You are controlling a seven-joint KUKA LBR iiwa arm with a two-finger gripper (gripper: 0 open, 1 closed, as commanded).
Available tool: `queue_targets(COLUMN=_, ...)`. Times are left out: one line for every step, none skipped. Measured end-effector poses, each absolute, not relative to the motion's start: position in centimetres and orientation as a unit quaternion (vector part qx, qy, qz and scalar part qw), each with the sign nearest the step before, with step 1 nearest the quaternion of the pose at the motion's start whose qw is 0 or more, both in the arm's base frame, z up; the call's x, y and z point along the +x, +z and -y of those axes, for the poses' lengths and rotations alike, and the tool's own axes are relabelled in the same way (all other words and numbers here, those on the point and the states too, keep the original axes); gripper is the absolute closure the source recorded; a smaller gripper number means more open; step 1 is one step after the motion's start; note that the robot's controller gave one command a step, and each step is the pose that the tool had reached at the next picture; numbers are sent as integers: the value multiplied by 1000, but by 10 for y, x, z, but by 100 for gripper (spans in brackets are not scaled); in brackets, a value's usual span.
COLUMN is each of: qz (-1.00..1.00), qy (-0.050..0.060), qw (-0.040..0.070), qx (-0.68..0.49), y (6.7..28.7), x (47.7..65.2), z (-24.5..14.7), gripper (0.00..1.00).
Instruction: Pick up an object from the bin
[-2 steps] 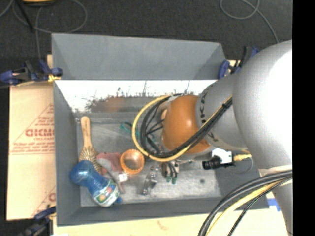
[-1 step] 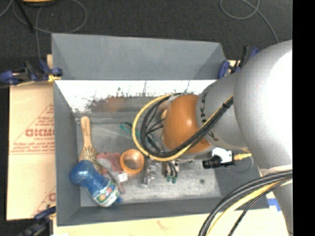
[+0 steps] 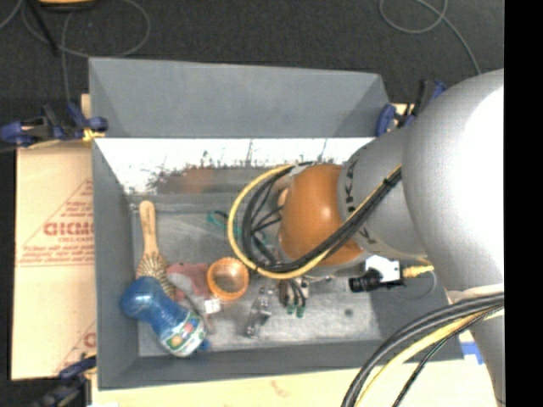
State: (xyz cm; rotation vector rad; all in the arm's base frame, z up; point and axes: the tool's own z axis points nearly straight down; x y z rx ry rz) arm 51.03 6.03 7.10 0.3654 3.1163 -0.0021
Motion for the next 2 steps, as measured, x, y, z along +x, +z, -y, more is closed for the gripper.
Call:
queue_targets(qz=-993, qy=-1, qw=4, qx=116, y=72, x=512, z=-60, gripper=100)
queue_targets(qz=-993, qy=-1, qw=2, qx=115, y=71, x=510, z=-60, gripper=0)
